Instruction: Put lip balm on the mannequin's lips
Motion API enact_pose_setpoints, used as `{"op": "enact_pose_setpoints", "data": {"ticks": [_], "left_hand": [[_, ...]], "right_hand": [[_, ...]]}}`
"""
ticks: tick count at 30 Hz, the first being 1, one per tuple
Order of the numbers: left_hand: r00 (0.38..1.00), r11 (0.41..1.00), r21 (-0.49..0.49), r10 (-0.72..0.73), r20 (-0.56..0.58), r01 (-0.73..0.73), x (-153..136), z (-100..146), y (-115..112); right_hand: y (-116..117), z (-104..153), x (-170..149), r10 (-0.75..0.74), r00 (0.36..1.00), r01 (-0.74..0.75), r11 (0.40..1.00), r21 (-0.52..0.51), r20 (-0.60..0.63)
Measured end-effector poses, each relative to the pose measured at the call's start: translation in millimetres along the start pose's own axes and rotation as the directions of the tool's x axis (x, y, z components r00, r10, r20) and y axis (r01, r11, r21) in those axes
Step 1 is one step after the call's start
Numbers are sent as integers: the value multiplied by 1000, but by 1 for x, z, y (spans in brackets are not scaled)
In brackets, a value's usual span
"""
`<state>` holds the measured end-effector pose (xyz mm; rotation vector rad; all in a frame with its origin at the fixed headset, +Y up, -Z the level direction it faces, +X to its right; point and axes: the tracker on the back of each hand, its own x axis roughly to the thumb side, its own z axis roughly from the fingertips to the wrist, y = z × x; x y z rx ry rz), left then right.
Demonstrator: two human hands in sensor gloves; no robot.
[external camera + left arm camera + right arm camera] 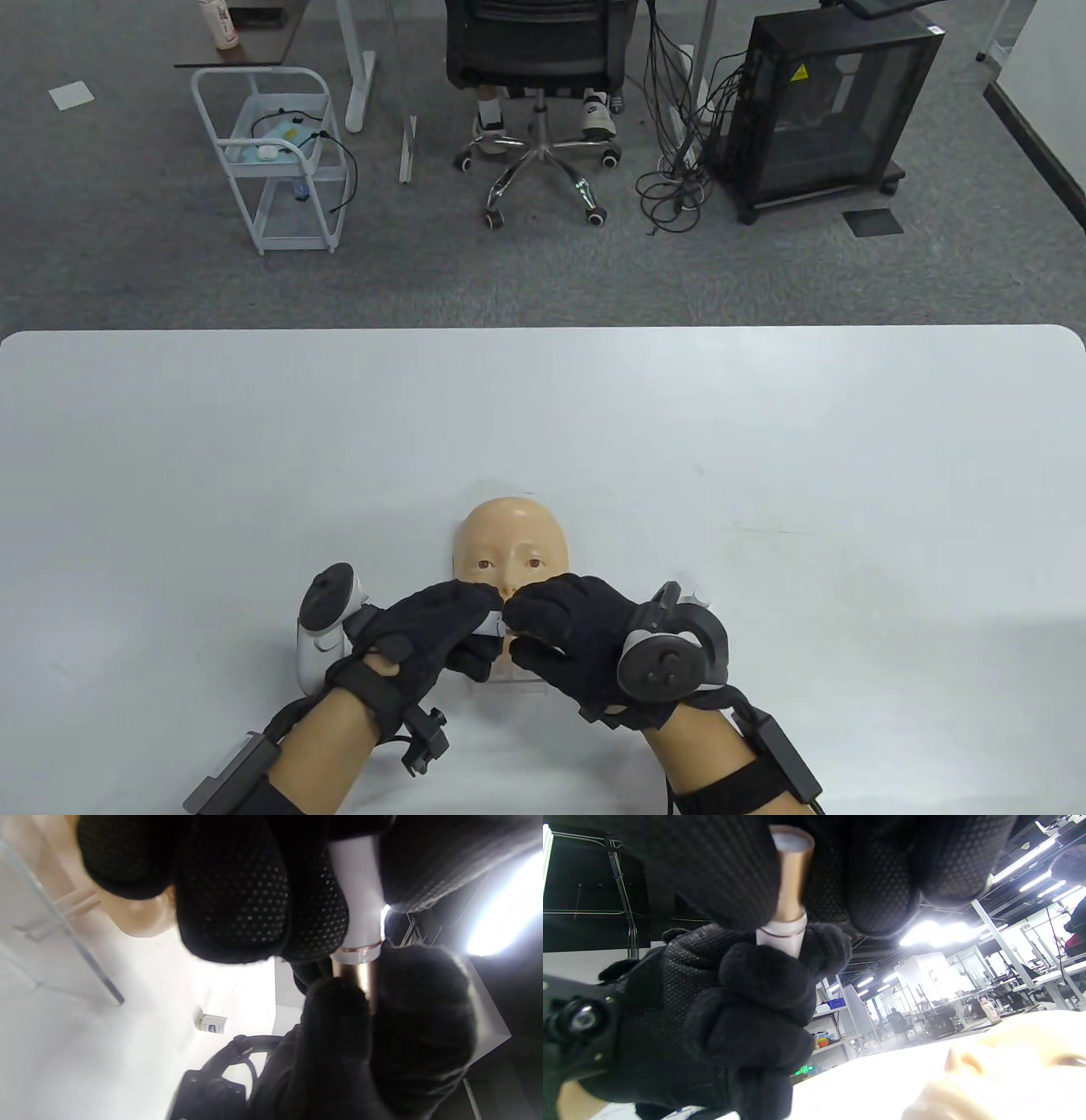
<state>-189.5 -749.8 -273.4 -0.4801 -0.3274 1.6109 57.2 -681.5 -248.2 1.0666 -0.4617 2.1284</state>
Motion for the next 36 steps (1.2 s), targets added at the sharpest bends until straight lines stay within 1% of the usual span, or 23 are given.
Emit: {"op": "enact_pose_setpoints", "data": {"ticks": [3,6,9,11,13,14,15,16,17,18,19,20,21,22,23,25,27,29,31,32,33,35,36], "left_hand": [[999,999,-17,51,7,-51,-2,-1,-3],[996,1000,6,29,86,-29,2,-2,-3],[977,997,31,-71,202,67,13,0,-3],[925,974,77,-227,306,214,25,3,-4],[824,917,145,-399,404,373,39,7,-5],[734,865,200,-498,462,461,48,12,-7],[666,824,242,-559,494,512,53,15,-9],[616,794,269,-598,513,546,56,17,-10],[446,682,353,-705,551,640,63,23,-15],[366,625,381,-741,562,681,67,25,-16],[247,540,423,-782,572,728,70,28,-21],[165,476,448,-802,574,757,72,30,-25],[155,465,449,-807,570,763,72,29,-26],[193,484,421,-800,567,768,70,27,-26],[263,536,379,-776,574,754,67,24,-24],[485,684,260,-688,540,682,58,18,-20],[609,763,215,-624,490,609,50,13,-16],[672,801,181,-582,458,571,44,10,-16],[711,828,203,-555,432,523,42,10,-13],[738,842,209,-537,410,497,42,9,-10],[769,864,197,-503,395,464,42,9,-6],[829,909,183,-416,374,374,40,9,3],[838,914,191,-405,366,359,41,10,7]], "right_hand": [[0,0,-1,-41,999,41,999,-16,-21],[0,1,-5,-132,988,129,990,-50,-85],[1,3,-13,-309,930,290,950,-117,-199],[4,6,-20,-427,862,398,904,-159,-272],[9,9,-28,-554,760,512,832,-213,-340],[14,11,-32,-652,645,601,755,-262,-398],[19,13,-34,-707,556,654,697,-295,-437],[22,14,-36,-731,501,678,664,-314,-464],[33,20,-41,-782,260,759,528,-380,-566],[38,24,-42,-796,150,788,455,-415,-587],[46,28,-45,-792,8,806,366,-465,-610],[49,32,-47,-770,-64,822,320,-471,-635],[48,32,-47,-767,-65,820,324,-472,-638],[46,32,-49,-764,-25,813,359,-458,-644],[45,32,-49,-762,-5,811,376,-449,-648],[43,31,-48,-769,30,794,406,-452,-639],[44,30,-47,-778,37,793,405,-454,-628],[46,28,-43,-767,69,797,427,-428,-638],[46,28,-41,-764,95,792,446,-417,-638],[43,26,-41,-768,99,800,440,-408,-633],[38,26,-42,-767,133,799,458,-391,-627],[21,24,-47,-741,277,724,580,-374,-612],[14,23,-49,-716,334,683,632,-367,-612]]}}
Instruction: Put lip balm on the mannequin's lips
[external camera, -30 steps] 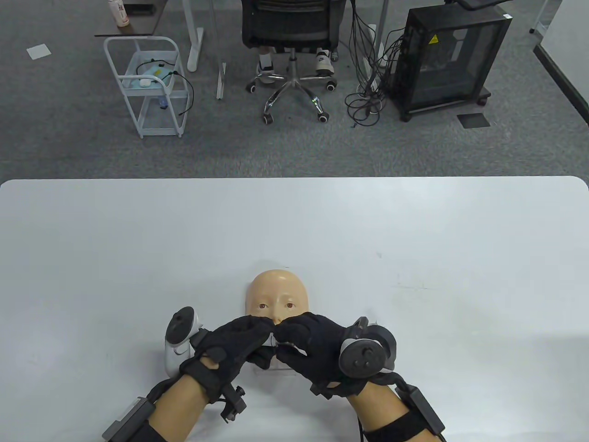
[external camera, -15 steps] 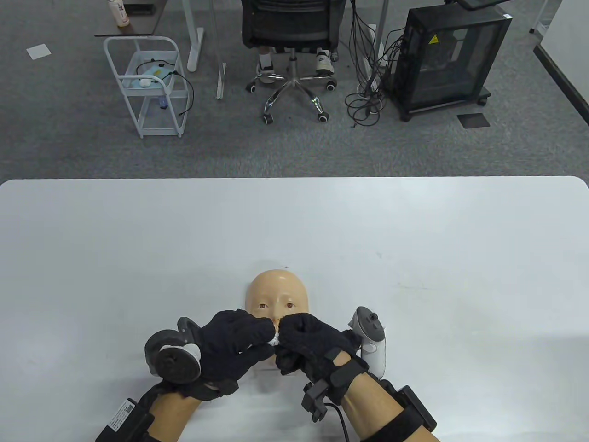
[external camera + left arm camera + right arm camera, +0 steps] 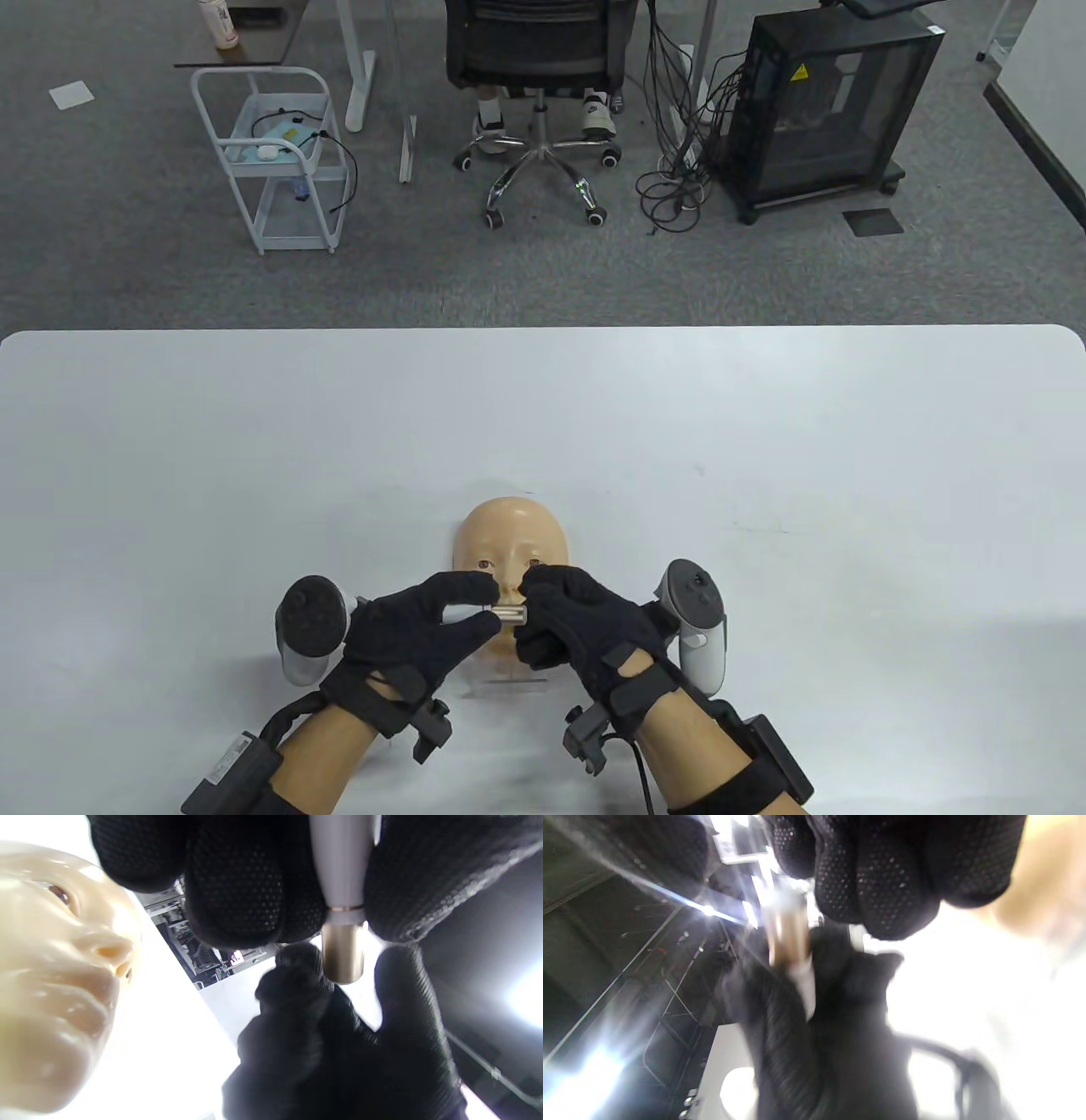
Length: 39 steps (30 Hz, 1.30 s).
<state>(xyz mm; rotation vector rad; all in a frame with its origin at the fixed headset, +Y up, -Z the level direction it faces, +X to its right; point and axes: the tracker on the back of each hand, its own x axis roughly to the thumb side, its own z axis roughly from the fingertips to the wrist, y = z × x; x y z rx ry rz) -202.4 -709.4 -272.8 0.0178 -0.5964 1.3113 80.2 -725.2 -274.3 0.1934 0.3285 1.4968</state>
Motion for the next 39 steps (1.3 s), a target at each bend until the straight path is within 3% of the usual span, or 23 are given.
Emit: {"op": "enact_pose_setpoints", "data": {"ticks": [3,6,8,10,14,18,20,25,28,30,33,39], "left_hand": [[999,998,25,-49,-14,50,-3,-1,14],[996,997,38,-67,-56,69,-7,-2,24],[994,996,40,-71,-80,74,-11,-1,28],[991,995,39,-88,-100,92,-13,-2,30],[966,974,11,-224,-127,227,-11,-3,28],[941,947,-79,-319,-113,312,-9,-7,21],[935,939,-102,-338,-110,328,-9,-9,15],[906,892,-220,-417,-68,394,-12,-11,-2],[886,869,-207,-463,-22,449,-10,-13,-16],[850,821,-250,-527,13,513,-7,-14,-27],[776,746,-231,-625,82,625,-3,-14,-42],[711,683,-205,-691,130,701,1,-16,-54]], "right_hand": [[-14,-8,17,231,971,-221,965,-140,56],[-14,-31,23,456,890,-439,871,-220,30],[-10,-48,17,574,818,-570,804,-166,-29],[-4,-70,6,643,758,-650,759,-40,-111],[5,-97,-13,704,678,-719,695,6,-211],[10,-107,-25,694,676,-713,701,21,-250],[11,-108,-27,719,649,-739,674,19,-250],[10,-108,-27,703,664,-725,689,13,-252],[9,-108,-27,697,669,-718,696,16,-259],[8,-108,-28,692,673,-715,699,12,-261],[8,-107,-29,688,677,-712,703,6,-262],[8,-107,-28,691,673,-714,700,13,-265]]}}
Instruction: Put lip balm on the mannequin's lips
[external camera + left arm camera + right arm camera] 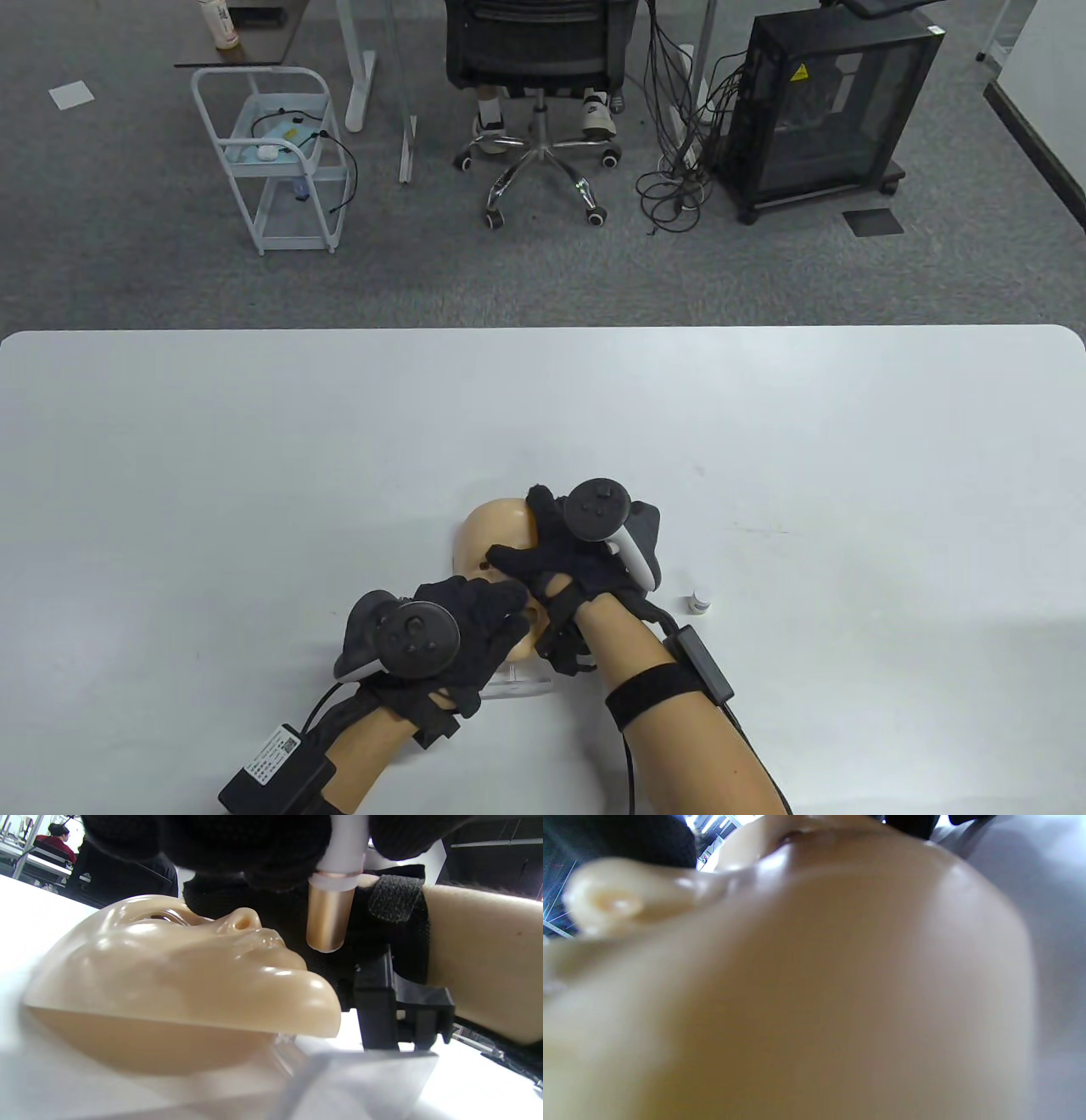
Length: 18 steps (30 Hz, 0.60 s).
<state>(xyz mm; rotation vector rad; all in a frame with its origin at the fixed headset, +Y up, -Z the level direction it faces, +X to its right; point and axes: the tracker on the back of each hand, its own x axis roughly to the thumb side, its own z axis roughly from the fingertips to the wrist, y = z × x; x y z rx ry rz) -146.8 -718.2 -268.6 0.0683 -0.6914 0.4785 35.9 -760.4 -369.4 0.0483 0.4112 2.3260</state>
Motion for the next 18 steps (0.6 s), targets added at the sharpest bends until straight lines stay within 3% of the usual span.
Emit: {"op": "enact_pose_setpoints", "data": {"ticks": [18], "left_hand": [[995,995,-13,-95,-9,95,6,-2,-5]], "right_hand": [[0,0,0,11,1000,-11,1000,0,2]]}}
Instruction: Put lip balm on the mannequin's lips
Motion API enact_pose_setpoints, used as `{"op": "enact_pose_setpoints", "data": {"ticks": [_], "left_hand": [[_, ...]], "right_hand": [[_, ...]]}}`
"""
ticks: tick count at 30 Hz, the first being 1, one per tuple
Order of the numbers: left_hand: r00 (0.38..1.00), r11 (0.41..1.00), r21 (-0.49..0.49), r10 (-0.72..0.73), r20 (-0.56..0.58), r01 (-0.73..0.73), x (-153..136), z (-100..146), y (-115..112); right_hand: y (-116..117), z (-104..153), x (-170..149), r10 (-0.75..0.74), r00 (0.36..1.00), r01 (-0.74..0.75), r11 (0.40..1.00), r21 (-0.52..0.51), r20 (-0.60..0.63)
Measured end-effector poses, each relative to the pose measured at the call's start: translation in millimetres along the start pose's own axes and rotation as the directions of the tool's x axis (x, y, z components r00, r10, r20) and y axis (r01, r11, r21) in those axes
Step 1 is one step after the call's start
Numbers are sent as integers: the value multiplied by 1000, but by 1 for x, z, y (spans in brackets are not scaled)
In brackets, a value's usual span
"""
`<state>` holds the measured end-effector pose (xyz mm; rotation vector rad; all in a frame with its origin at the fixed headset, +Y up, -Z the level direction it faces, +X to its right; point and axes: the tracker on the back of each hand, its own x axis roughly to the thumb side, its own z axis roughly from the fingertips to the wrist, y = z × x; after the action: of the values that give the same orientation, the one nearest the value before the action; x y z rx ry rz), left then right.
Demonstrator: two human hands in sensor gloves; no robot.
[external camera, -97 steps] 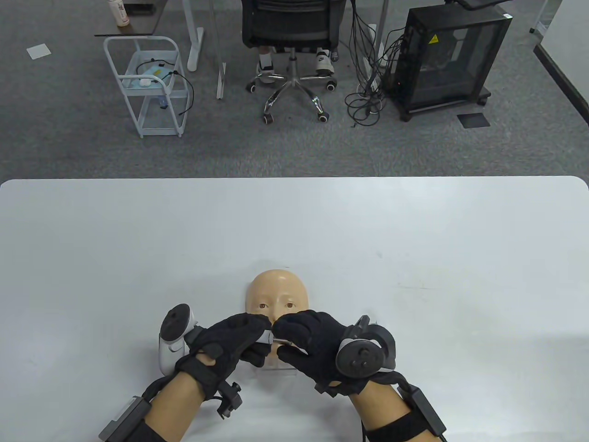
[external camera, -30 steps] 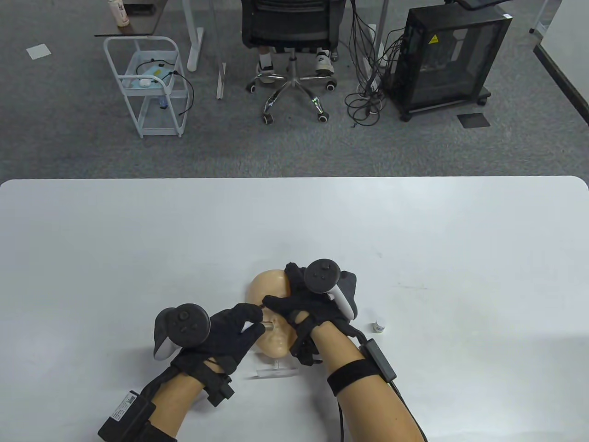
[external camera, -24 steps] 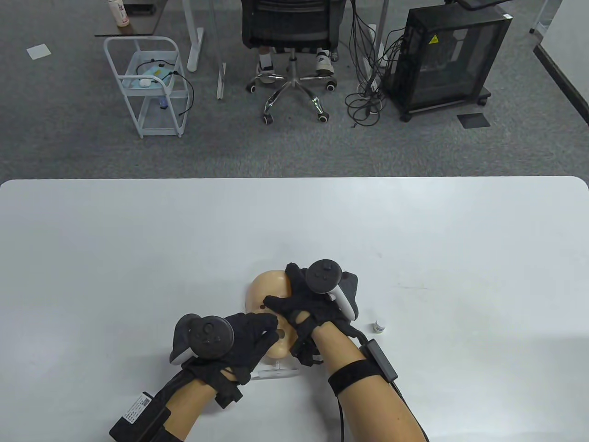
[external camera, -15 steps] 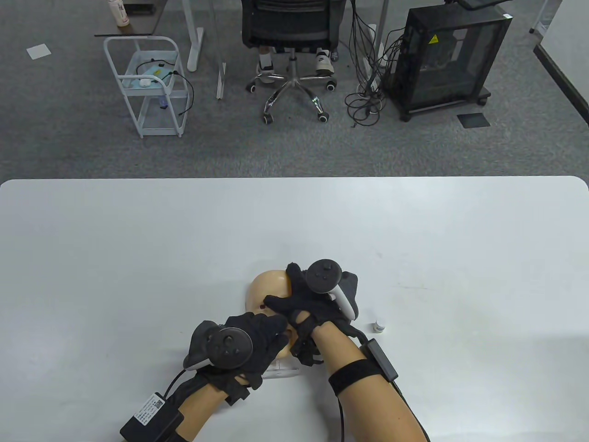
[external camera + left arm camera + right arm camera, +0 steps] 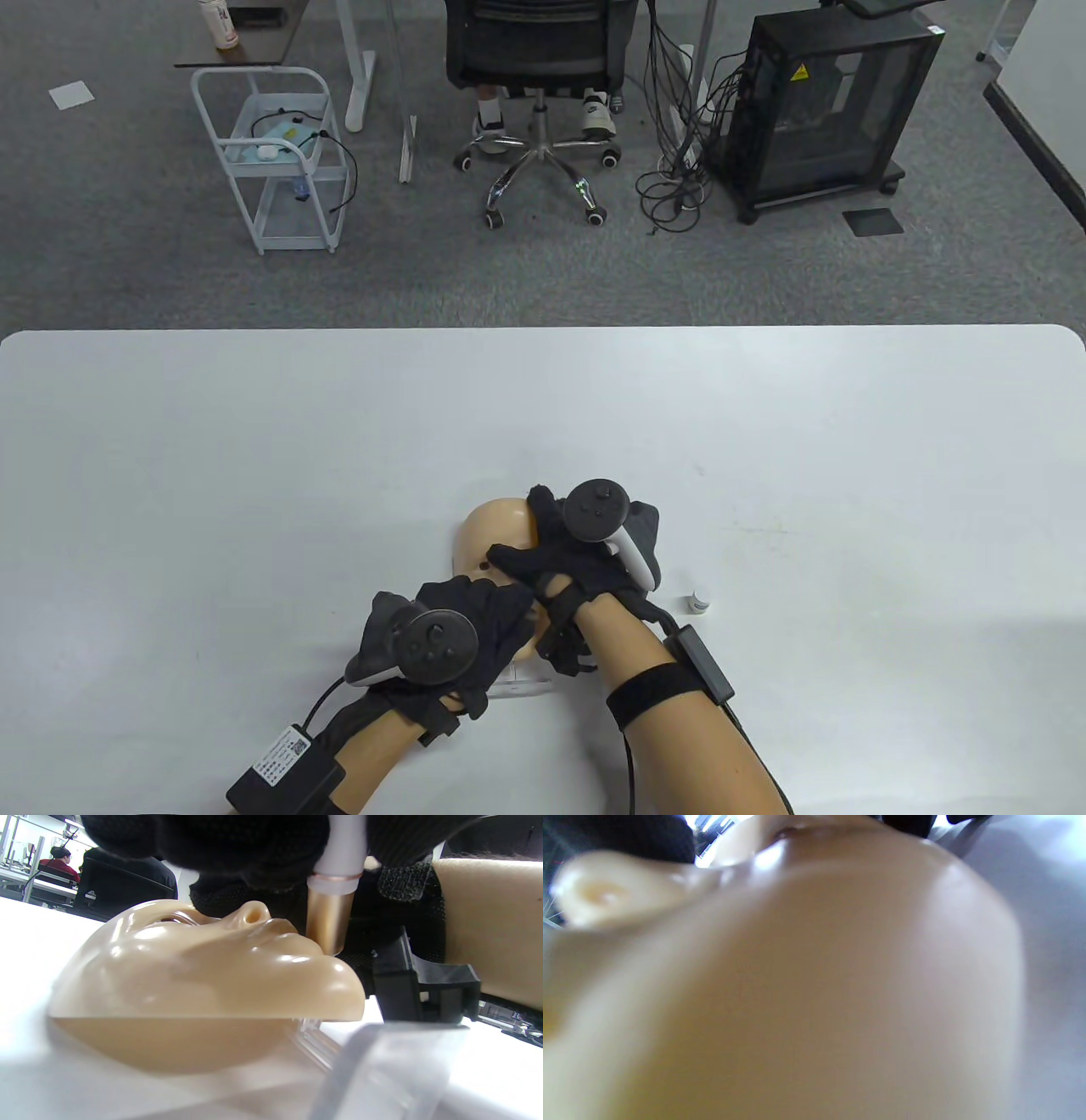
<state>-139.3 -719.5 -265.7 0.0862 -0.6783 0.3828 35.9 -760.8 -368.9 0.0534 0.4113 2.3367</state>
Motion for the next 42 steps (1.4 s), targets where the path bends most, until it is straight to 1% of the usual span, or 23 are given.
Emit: {"op": "enact_pose_setpoints", "data": {"ticks": [4,13,20,23,42], "left_hand": [[1000,1000,3,-27,-1,27,2,0,1],[999,1000,27,6,-35,-5,-5,8,12],[997,998,25,-48,-61,50,-2,12,14],[993,997,16,-71,-93,72,-3,13,15],[979,991,-79,-116,-165,104,-7,17,20]], "right_hand": [[0,0,0,0,1000,0,1000,0,0],[0,0,0,2,1000,-2,1000,6,1],[0,0,0,2,1000,-2,1000,5,1],[0,0,-1,4,1000,-4,1000,5,2],[-1,0,-1,5,1000,-5,1000,6,4]]}}
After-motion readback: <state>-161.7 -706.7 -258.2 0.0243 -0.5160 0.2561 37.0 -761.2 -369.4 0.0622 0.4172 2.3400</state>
